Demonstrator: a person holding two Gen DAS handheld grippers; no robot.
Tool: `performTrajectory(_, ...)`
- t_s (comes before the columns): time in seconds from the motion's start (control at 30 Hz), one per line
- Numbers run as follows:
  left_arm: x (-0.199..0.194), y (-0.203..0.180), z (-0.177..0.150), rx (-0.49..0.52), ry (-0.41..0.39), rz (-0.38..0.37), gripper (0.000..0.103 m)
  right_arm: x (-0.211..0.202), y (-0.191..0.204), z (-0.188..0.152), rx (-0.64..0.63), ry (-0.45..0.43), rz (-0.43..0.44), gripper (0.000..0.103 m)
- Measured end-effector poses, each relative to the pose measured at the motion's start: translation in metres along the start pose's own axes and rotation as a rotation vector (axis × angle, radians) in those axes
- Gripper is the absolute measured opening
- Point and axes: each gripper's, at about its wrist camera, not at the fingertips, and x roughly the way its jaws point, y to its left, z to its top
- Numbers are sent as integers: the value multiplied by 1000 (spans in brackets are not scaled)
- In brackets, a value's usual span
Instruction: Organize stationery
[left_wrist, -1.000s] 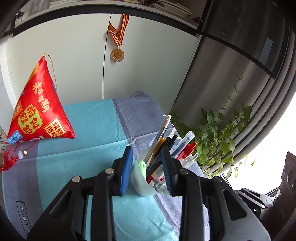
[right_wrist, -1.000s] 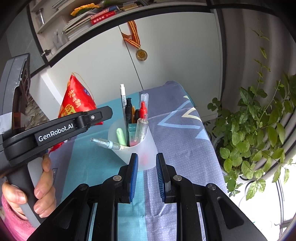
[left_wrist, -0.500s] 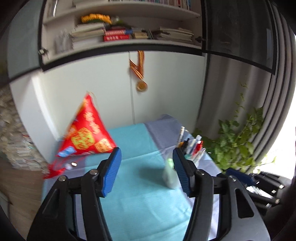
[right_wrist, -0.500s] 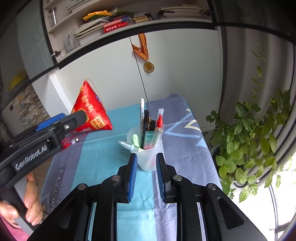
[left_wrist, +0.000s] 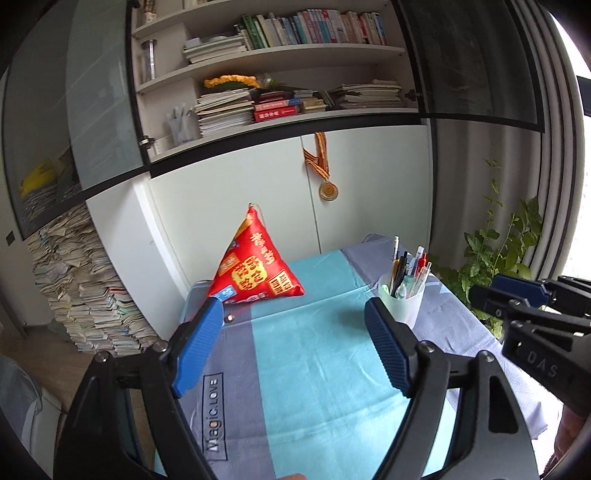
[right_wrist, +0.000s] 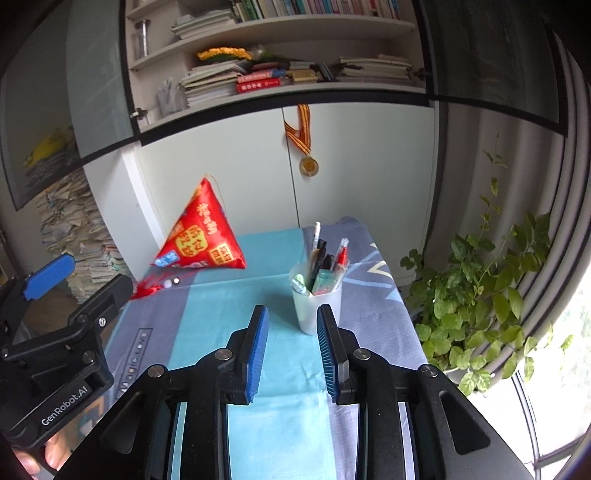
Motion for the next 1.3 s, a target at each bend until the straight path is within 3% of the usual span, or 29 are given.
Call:
performTrajectory(0.1, -18, 8, -6, -27, 0, 2, 80, -21, 8, -1, -9, -34, 5, 28)
performTrajectory(0.23, -41, 10, -12, -43, -16, 3, 83, -48, 21, -5, -24, -72, 13, 47)
performTrajectory(0.5, -79, 22, -16, -102, -56, 4, 88, -87, 40, -19, -79, -120, 33, 50)
performTrajectory(0.6, -89, 26, -15, -122, -77, 9, 89, -97, 41, -22, -79, -138, 39, 56)
performTrajectory(0.83, -102, 29, -12, -136, -121, 18, 92, -109, 40, -23, -69, -168, 51, 57)
performTrajectory(1.3, -102, 28, -9, -125, -124, 20, 93, -111, 32, -20, -52, -172, 50, 57)
